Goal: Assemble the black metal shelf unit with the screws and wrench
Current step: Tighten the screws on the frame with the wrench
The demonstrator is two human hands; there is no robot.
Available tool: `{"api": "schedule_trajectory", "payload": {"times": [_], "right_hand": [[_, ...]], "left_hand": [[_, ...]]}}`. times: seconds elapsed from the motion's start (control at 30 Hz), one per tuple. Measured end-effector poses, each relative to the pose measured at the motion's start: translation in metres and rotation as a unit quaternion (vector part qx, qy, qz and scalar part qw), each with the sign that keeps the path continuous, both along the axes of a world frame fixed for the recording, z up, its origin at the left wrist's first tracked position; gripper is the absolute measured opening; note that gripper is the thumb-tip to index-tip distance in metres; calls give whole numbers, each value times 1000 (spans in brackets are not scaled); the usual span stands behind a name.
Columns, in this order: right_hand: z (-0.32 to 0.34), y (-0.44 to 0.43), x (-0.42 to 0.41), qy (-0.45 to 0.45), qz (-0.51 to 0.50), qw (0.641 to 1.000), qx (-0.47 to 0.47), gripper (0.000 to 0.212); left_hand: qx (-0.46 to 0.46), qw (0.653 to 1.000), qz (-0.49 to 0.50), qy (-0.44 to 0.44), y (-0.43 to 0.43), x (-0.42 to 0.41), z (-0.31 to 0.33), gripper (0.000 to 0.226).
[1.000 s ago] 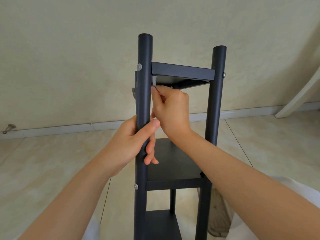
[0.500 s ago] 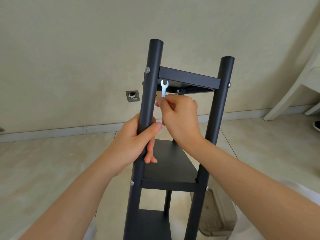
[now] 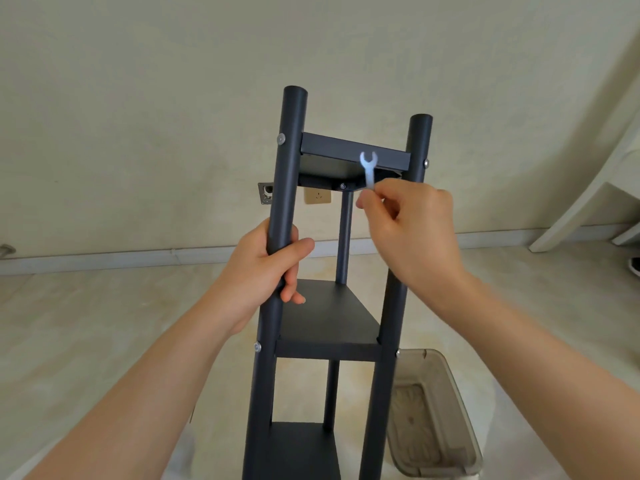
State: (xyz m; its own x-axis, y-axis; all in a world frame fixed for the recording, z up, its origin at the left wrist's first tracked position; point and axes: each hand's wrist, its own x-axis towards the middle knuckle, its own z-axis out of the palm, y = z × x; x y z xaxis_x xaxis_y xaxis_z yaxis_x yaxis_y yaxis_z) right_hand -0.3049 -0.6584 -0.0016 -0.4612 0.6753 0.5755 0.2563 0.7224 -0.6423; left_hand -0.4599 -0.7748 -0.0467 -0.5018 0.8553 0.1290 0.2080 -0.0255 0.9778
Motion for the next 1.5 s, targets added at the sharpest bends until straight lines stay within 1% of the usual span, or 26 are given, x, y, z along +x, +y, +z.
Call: {"api": "schedule_trajectory", "payload": {"times": [0.1,0.17,0.27,0.33,0.5,0.57,0.63,0.73,0.8,0.97,1.1,1.2,1.3,1.37,1.5], "right_hand": [[1,13,3,5,-20,999,-49,30],[3,18,4,23,-23,994,-102,26],[4,22,3,58,8,972,-227,20],[4,24,1,53,39,956,-287,20],[1,24,-4,62,64,941,-325,19],[3,22,-4,52,85,931,-350,21],[5,20,-5,67,101,921,-371,23],[4,19,-6,105,104,914,-378,24],[3,19,-5,115,116,913,-373,23],[0,21,-5,122,160,928,-314,18],[4,19,-5,136,183,932,-280,20],[5,16,-5,139,196,934,-266,24],[7,13,-5,131,227,930,-258,20],[9,12,-6,120,252,922,-268,17],[9,10,-15,89,274,923,-256,16]], "left_hand": [[6,1000,1,-18,-3,-5,-2,15],[7,1000,4,-30,-5,-8,-3,18],[6,999,4,-43,-8,-14,-4,17],[6,999,3,-48,-10,-16,-3,18],[10,998,15,-65,-11,-17,-4,19],[14,997,20,-72,-11,-17,-3,20],[17,996,25,-78,-12,-17,-2,19],[18,996,27,-80,-13,-19,-1,18],[14,996,21,-86,-15,-21,-2,16],[11,997,12,-75,-18,-31,-8,10],[9,998,-4,-56,-15,-40,-9,3],[0,999,-4,-32,-12,-50,-8,7],[-11,1000,14,1,-11,-56,-9,10],[-14,999,34,3,-11,-59,-8,8],[-36,992,120,17,-8,-62,-3,12]]}}
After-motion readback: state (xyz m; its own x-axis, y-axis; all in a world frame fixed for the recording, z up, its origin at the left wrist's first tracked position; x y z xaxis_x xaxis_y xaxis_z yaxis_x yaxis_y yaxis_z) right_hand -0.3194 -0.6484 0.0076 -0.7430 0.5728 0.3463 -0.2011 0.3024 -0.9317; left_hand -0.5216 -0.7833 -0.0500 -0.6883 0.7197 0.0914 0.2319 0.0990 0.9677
